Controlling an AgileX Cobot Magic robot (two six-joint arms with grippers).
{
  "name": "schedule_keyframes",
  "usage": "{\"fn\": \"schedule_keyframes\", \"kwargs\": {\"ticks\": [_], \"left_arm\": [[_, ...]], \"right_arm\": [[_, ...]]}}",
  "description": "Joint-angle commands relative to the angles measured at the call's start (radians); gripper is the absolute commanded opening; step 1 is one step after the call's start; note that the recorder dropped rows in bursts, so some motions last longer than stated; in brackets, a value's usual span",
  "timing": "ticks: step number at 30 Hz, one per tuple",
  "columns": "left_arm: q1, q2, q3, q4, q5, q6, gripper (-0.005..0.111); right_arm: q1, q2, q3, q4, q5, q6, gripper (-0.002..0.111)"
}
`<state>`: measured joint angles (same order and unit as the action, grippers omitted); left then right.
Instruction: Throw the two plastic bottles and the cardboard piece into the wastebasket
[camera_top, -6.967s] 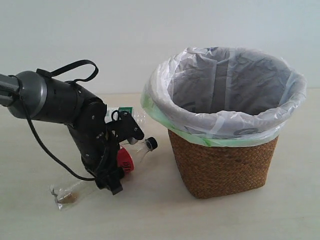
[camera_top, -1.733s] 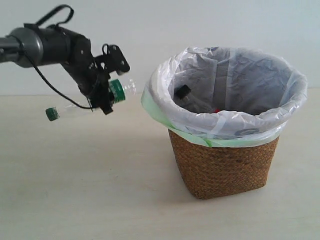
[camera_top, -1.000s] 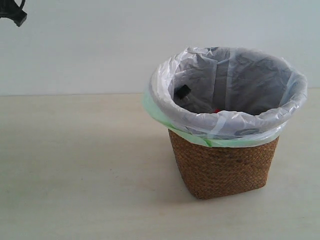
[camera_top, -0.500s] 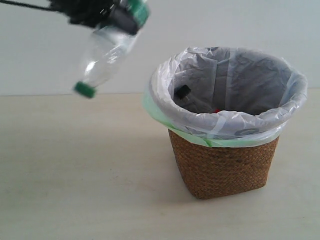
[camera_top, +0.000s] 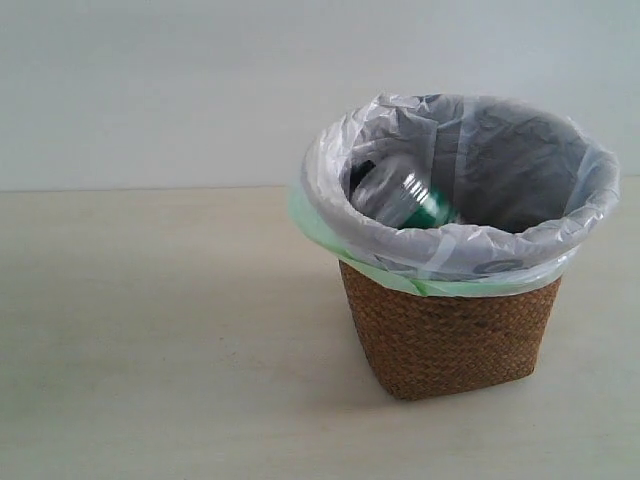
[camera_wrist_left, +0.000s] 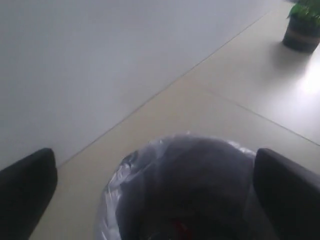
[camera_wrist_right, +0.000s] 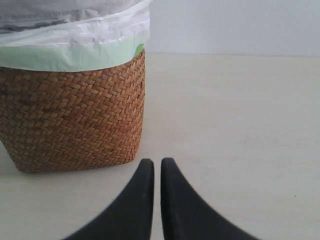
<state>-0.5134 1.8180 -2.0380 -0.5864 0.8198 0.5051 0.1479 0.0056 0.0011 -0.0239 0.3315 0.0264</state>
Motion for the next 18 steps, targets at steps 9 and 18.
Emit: {"fn": "schedule_keyframes", "kwargs": {"ticks": [9, 18], "left_arm": [[0.005, -0.013, 0.004, 0.190, 0.113, -0.060, 0.012], [0.088, -0.104, 0.057, 0.273, 0.193, -0.135, 0.007]], "right_arm": [[0.001, -0.006, -0.001, -0.008, -0.009, -0.003, 0.002], [0.001, -0.006, -0.001, -0.008, -0.009, -0.003, 0.002]]}}
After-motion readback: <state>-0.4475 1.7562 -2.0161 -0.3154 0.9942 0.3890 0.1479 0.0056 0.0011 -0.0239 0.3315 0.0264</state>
